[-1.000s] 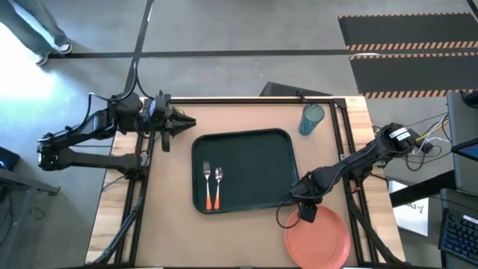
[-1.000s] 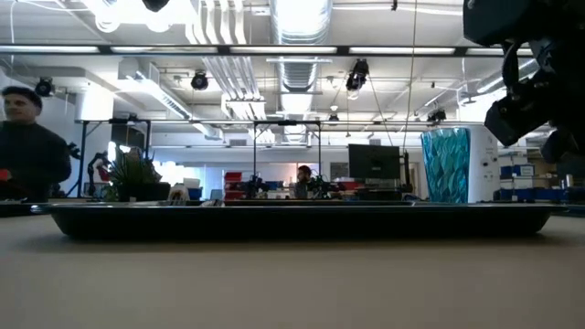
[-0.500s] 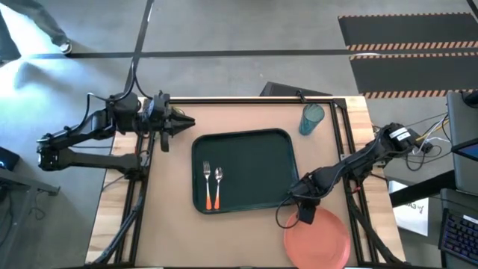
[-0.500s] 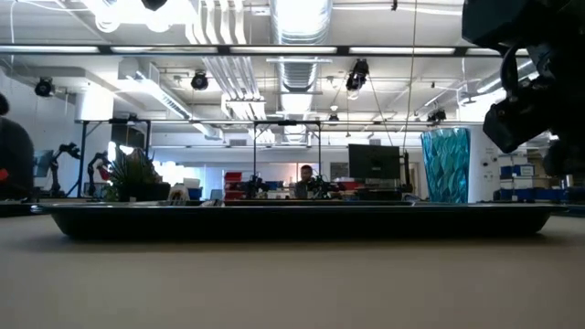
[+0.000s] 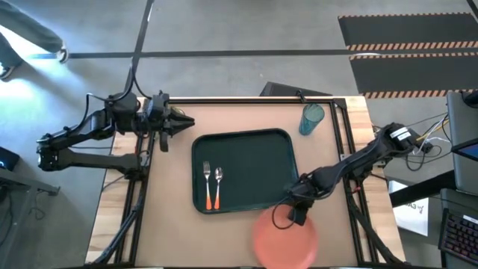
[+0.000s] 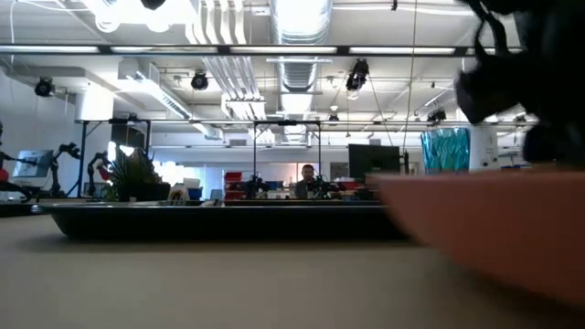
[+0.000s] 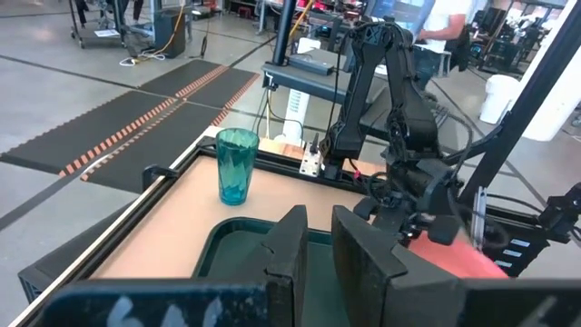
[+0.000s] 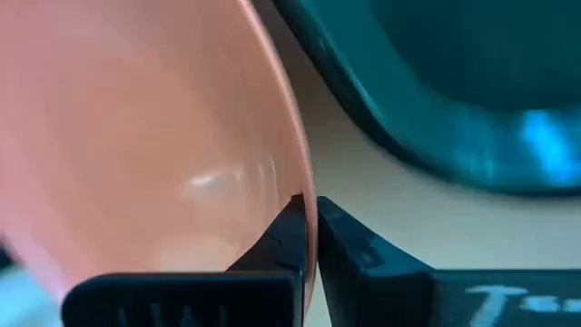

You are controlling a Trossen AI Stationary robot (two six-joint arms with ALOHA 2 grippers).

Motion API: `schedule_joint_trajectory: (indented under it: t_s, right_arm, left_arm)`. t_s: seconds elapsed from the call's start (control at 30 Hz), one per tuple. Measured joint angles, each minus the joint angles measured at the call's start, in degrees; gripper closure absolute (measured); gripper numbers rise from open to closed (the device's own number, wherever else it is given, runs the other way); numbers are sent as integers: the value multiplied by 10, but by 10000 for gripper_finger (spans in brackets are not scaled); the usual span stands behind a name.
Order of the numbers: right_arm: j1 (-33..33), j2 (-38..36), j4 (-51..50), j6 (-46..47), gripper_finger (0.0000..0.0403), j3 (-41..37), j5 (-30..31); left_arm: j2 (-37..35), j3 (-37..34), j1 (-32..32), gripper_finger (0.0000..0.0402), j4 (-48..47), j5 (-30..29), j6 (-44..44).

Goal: Pick and place plate/cup/fork/spoon on tray
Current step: Put the orange plate on the black serving tray to the right of the orange spoon

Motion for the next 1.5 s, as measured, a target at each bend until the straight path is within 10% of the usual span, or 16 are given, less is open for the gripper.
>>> schedule_joint_trajectory:
  t_s: [0.53,1.0,1.5]
  right_arm:
    - [-72,-108,-82,-130,395,156,382]
    - [-253,-84,-149,-232,395,128,339]
    - [-275,54,2,-244,394,85,247]
  left_arm:
    - [-4,0,0,365,-2,0,2]
    - [-9,-1,0,365,-6,0,3]
    - [-10,-3,0,365,-7,0,3]
